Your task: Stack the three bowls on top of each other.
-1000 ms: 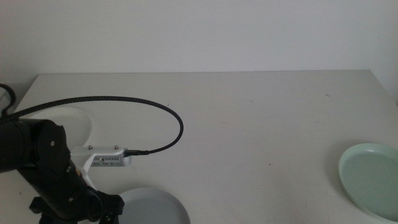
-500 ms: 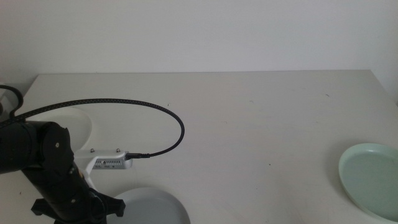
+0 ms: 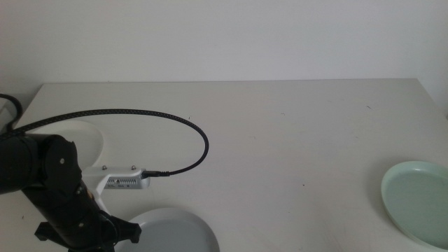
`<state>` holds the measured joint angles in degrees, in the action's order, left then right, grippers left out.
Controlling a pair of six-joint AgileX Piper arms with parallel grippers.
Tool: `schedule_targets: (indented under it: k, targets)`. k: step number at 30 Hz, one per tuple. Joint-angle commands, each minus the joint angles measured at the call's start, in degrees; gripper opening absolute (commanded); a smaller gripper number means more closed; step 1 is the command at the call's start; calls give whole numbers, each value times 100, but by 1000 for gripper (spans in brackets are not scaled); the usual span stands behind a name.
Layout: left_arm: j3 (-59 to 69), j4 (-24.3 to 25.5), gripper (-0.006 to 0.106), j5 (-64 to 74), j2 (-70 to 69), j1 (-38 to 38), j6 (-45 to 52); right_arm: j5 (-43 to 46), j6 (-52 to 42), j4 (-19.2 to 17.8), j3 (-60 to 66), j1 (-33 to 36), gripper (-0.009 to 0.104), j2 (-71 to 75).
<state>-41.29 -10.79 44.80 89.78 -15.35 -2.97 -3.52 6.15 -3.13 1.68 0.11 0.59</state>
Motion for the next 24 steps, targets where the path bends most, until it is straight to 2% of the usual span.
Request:
schedule_targets:
  k: [1, 12, 24]
  targets:
    - [-203, -122, 0, 105, -341, -23, -105, 452, -33, -60, -44, -47, 57, 153]
    - [-1753, -369, 0, 1137, -493, -23, -388, 452, -33, -60, -44, -47, 57, 153]
    - [-4152, -765, 0, 1466, 1183, -168, -342, 452, -33, -60, -44, -47, 57, 153]
